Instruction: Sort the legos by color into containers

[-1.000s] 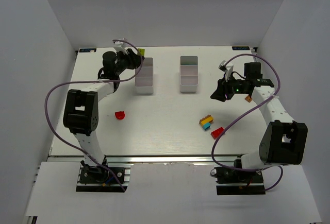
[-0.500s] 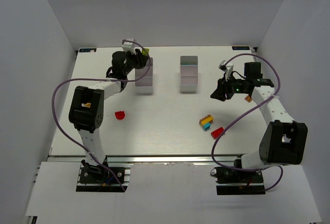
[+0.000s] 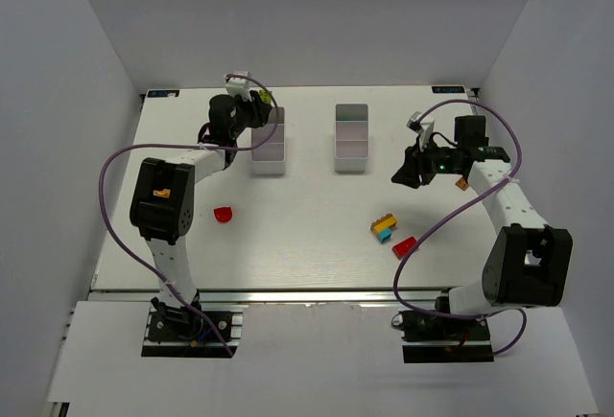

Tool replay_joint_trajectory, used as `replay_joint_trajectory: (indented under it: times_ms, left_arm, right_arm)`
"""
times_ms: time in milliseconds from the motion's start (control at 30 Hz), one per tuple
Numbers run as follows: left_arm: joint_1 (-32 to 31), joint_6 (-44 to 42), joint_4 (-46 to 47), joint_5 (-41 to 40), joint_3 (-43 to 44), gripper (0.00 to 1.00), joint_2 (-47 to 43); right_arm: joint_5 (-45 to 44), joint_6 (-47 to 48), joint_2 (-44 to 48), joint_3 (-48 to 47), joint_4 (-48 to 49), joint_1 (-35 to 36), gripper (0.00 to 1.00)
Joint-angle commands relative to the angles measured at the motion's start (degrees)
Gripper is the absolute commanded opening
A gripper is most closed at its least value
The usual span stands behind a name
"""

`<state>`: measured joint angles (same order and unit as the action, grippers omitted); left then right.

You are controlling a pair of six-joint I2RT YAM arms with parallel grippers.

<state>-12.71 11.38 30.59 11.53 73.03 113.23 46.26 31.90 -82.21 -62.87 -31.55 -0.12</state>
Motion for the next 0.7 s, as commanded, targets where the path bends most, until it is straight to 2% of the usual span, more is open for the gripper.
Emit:
replay_joint_trajectory:
  times_ms: [0,167,200,233,367,667]
  left_arm:
    - [-0.04,-0.74,0.00,-0.72,1.67,0.46,-0.12]
    - [-0.30,-0.92,-0.44,-1.24,1.59,0.51,0.06]
    - [-0.39,-1.00,-0.36,-1.77,1.41,0.54,-0.03]
    - [-0.47,-1.18,-0.27,-1.95,1.32,0.61,-0.03]
    - [-0.74,-1.53,-0.53,-2.65,1.23,0.69,-0.03]
    - [-0.91,-0.48,0.17,-2.04,1.06,0.65,-3.61]
  right_arm:
    - [1.03,-0.17,0.92,0.29,0.61,0.03,0.46]
    - [1.02,-0.17,0.74,0.12,0.70,0.03,0.46]
    - [1.02,-0.17,0.83,0.12,0.61,0.03,0.46]
    - [1.02,-0.17,0.74,0.12,0.61,0.03,0.46]
    - [1.11,-0.17,0.92,0.38,0.70,0.03,0.46]
    - [0.85,0.18,1.18,0.56,0.35,0.03,0.46]
